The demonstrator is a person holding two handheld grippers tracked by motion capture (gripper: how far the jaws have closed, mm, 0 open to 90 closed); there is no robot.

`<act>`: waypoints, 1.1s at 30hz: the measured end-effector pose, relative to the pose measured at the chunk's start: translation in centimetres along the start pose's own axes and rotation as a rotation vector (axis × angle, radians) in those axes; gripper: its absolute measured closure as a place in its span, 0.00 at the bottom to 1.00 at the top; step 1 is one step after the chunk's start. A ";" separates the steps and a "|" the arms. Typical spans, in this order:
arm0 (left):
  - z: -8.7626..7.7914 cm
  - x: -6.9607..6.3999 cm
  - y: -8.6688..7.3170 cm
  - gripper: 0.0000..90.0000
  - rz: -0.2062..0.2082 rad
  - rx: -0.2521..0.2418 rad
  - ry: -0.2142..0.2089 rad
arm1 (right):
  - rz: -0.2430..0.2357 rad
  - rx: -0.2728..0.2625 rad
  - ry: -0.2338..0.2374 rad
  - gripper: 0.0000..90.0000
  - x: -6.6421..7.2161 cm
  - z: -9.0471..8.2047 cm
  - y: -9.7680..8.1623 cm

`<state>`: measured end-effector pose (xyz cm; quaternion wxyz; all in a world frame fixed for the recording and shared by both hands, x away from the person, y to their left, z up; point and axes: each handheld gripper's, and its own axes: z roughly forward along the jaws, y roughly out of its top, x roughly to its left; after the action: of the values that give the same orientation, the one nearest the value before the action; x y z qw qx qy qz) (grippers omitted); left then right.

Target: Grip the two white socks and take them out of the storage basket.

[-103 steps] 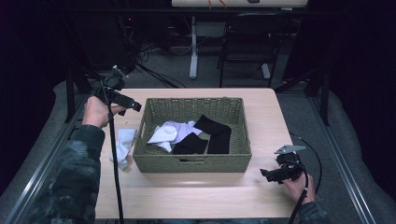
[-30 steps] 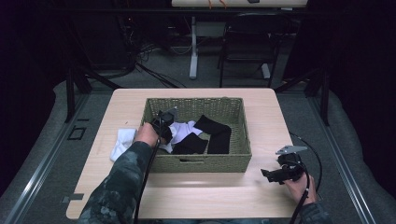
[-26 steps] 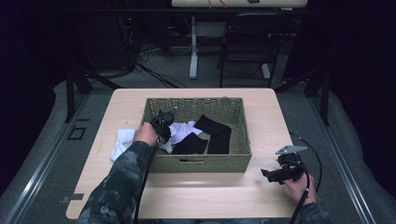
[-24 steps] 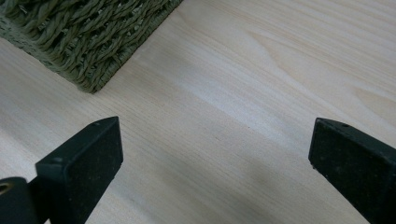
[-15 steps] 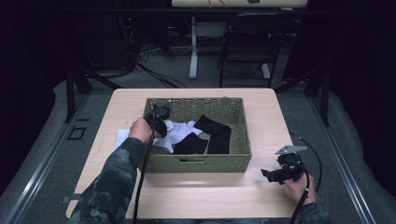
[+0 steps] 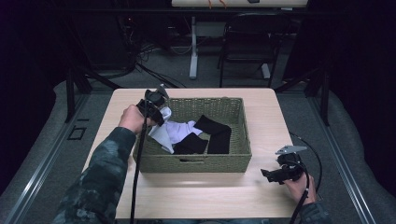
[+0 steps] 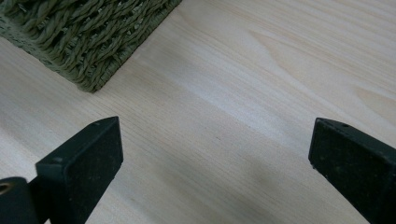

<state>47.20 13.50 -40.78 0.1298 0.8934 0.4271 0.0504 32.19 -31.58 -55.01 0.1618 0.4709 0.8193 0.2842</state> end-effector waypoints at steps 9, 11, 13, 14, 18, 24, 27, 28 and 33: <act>-3.7 -0.3 1.0 0.94 0.024 -0.037 0.000 | -0.004 0.010 0.000 0.03 0.0 0.0 0.0; -4.6 -0.5 1.2 0.94 0.033 -0.047 0.001 | -0.004 0.010 0.001 0.03 0.0 0.0 0.0; -5.4 -0.6 1.3 0.94 0.041 -0.055 0.000 | -0.003 0.010 -0.001 0.03 0.0 0.0 0.0; -5.8 -0.7 1.4 0.94 0.042 -0.062 0.002 | 0.000 0.003 0.000 0.03 0.0 0.0 0.0; -7.2 -0.6 1.6 0.94 0.050 -0.071 0.014 | -0.005 0.007 -0.002 0.03 0.0 0.0 0.0; -9.6 -0.4 2.0 0.94 0.051 -0.095 0.036 | -0.006 0.010 0.003 0.03 0.0 0.0 0.0; -10.8 -0.2 2.3 0.94 0.044 -0.108 0.044 | -0.007 0.010 0.002 0.03 0.0 0.1 0.0; -11.2 -0.1 2.4 0.94 0.044 -0.112 0.044 | -0.007 0.011 -0.002 0.03 0.0 0.1 0.0; -12.9 0.0 2.6 0.94 0.040 -0.130 0.060 | -0.007 0.012 0.000 0.03 0.0 0.1 0.0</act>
<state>46.59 14.36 -27.62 0.1737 0.8895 0.4088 0.1076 32.24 -31.58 -55.06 0.1601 0.4690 0.8227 0.2787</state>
